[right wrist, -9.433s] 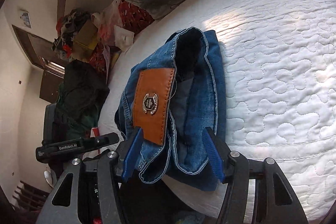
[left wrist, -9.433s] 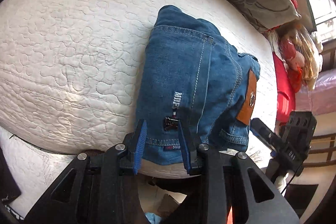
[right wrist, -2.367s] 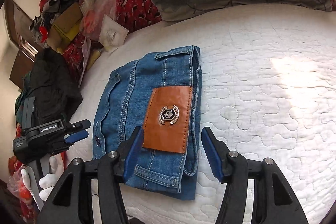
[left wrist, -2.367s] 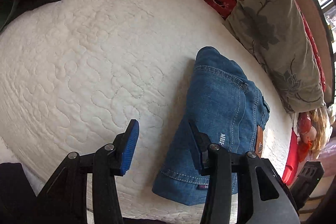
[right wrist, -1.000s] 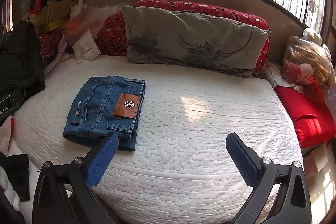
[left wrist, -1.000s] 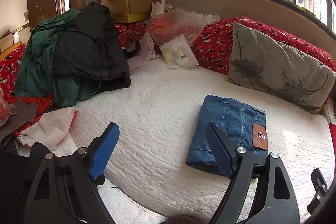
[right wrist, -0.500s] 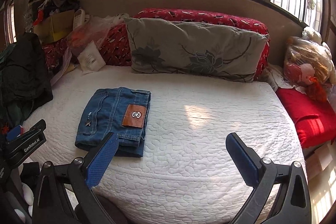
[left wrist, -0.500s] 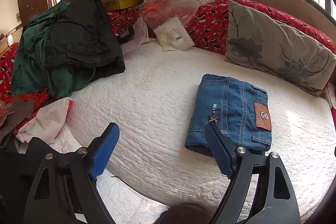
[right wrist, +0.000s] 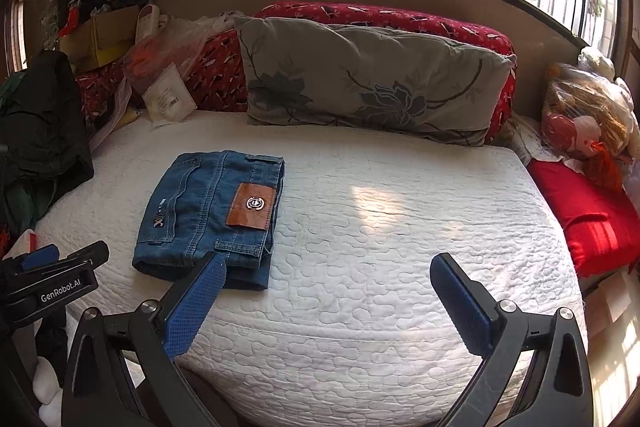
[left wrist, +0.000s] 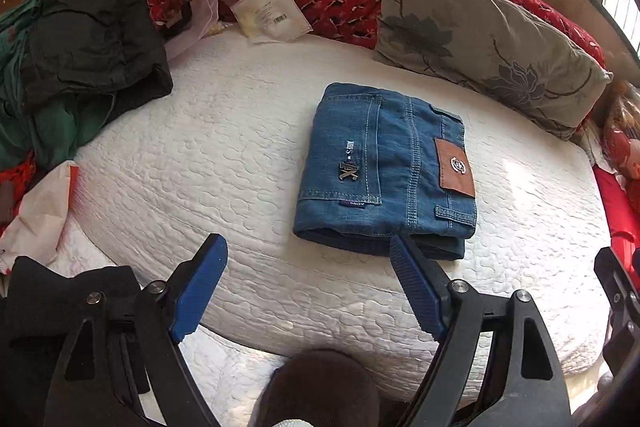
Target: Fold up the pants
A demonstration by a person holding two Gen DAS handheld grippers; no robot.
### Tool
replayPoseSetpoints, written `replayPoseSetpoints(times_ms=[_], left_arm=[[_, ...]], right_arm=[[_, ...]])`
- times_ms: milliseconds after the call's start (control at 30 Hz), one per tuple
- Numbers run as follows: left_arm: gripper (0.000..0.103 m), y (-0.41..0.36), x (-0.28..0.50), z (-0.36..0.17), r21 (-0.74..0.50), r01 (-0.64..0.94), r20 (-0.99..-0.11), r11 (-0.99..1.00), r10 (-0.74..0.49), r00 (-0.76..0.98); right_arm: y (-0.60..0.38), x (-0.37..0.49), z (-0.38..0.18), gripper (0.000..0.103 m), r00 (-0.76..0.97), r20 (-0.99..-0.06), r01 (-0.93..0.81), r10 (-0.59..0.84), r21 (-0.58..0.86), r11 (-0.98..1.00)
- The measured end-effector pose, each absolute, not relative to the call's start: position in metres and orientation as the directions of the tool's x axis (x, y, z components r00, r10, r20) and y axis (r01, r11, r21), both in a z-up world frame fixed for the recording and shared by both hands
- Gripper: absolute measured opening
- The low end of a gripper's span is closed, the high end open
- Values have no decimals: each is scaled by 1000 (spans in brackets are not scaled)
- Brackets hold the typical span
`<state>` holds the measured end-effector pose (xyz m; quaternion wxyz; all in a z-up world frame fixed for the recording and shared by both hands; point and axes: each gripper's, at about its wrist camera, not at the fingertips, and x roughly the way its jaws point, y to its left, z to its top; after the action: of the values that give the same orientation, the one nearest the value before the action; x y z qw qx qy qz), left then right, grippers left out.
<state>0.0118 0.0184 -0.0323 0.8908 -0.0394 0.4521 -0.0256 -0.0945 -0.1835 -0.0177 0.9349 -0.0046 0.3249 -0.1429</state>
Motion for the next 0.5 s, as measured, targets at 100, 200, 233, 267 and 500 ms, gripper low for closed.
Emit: replayPoseSetpoints(times_ms=[100, 200, 233, 267, 500], left_arm=[[84, 25, 13, -36, -174, -2, -797, 985, -139, 588], [84, 29, 16, -37, -194, -17, -791, 981, -146, 594], [84, 29, 16, -37, -191, -19, -791, 981, -142, 595], [84, 29, 17, -37, -188, -21, -792, 982, -139, 594], [84, 23, 17, -36, -159, 2, -785, 987, -127, 607]], right_arm=[[-185, -93, -22, 103, 743, -612, 263, -270, -104, 959], [-187, -91, -27, 103, 735, -623, 262, -267, -103, 960], [-188, -90, -28, 103, 734, -626, 260, -264, -100, 960], [-188, -90, -29, 103, 731, -630, 260, -262, -98, 961], [-196, -87, -40, 103, 710, -655, 262, -257, -93, 961]])
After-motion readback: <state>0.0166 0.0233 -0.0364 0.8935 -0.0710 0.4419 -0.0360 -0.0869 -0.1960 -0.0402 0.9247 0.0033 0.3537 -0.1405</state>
